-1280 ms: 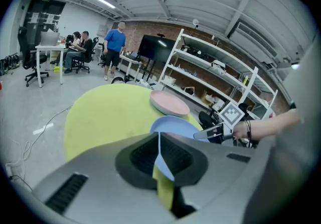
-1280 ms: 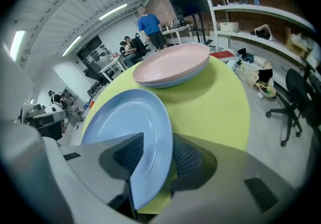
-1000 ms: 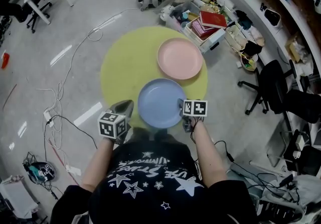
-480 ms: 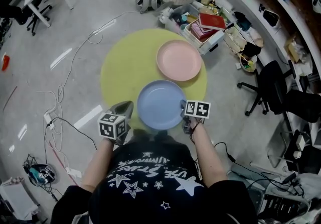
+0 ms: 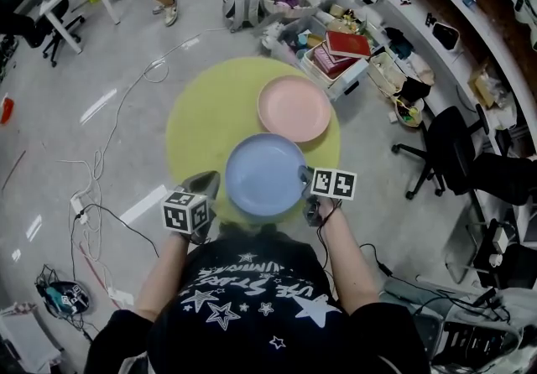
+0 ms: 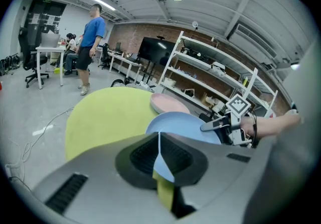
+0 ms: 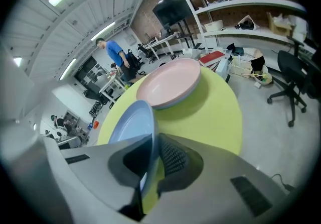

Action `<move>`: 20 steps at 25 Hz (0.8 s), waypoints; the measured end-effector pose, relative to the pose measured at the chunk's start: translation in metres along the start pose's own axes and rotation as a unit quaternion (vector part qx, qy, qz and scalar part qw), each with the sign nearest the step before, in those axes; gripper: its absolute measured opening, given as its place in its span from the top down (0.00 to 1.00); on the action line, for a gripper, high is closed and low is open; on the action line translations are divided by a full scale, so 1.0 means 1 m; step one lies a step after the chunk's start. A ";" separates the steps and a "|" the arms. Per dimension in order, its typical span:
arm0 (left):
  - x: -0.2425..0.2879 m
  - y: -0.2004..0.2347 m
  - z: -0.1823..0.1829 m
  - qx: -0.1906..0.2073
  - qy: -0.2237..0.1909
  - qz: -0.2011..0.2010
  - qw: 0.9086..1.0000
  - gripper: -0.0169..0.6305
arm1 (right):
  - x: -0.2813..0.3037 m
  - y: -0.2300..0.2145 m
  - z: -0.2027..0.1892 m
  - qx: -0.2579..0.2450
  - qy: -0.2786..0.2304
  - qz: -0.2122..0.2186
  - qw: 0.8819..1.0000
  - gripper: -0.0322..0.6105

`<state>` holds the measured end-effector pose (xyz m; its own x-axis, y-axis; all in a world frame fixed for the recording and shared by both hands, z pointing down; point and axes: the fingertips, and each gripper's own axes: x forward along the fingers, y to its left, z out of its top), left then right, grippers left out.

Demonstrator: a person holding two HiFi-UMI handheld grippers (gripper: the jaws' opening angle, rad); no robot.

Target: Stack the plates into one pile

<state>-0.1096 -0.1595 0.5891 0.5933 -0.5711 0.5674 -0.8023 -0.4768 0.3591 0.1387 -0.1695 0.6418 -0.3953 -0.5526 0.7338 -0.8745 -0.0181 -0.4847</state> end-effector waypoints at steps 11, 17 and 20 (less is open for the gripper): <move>0.004 0.002 0.015 0.004 -0.012 0.008 1.000 0.94 | -0.014 -0.018 0.051 0.079 -0.083 0.025 0.993 0.90; 0.009 0.004 0.027 0.005 -0.015 0.015 1.000 0.94 | -0.014 -0.036 0.083 0.119 -0.123 0.011 0.985 0.90; 0.015 0.003 0.031 0.006 -0.014 0.016 1.000 0.94 | -0.013 -0.050 0.098 0.143 -0.145 -0.006 0.979 0.90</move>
<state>-0.1014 -0.1900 0.5761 0.5698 -0.6039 0.5573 -0.8196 -0.4665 0.3325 0.2147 -0.2434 0.6096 -0.2519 -0.7639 0.5941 -0.7474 -0.2365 -0.6209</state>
